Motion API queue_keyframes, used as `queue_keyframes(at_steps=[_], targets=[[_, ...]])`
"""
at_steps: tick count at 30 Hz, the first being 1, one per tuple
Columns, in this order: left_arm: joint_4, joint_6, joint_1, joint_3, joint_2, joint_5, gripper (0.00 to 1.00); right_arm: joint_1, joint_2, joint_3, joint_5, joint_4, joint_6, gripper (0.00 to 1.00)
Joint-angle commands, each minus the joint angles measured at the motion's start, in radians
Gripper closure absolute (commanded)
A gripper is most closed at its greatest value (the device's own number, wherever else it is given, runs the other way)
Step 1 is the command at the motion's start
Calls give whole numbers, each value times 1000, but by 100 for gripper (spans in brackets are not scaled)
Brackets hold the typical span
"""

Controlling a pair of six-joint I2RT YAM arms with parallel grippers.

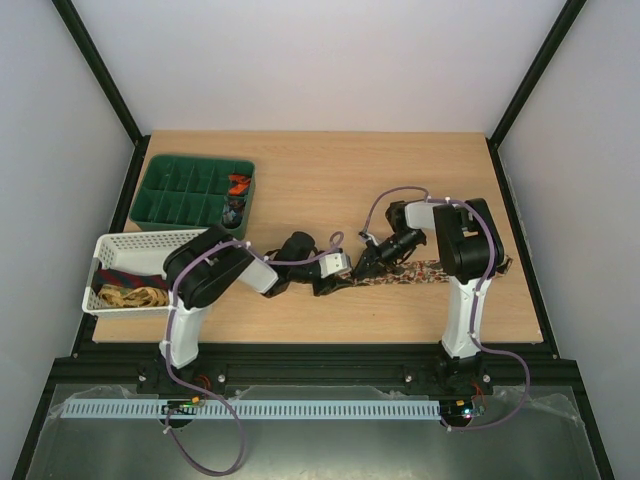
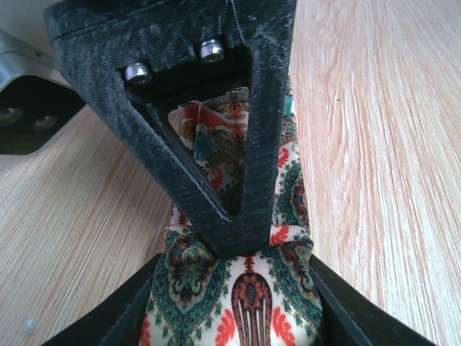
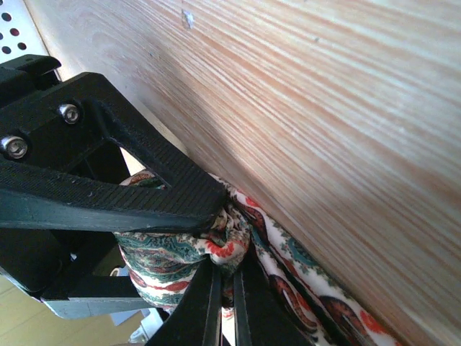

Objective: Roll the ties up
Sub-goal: Roll the tie at the center of the board.

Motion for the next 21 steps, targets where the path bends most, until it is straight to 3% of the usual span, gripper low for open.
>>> queue_keyframes(at_steps=[1,4,9,13,21], targets=[[-38,57,9,-7,-24,20,59,22,83,-26,229,72,22,98],[-97,86,17,-75,-75,-4,63,11,42,-14,219,47,3,92],[-232,129,19,-125,-143,-62,64,2,-56,25,108,-36,-33,62],[-314,137,19,-110,-155,-91,64,15,-127,4,-27,-26,21,47],[-416,98,15,-49,-142,-140,64,95,-83,10,-53,-13,67,50]])
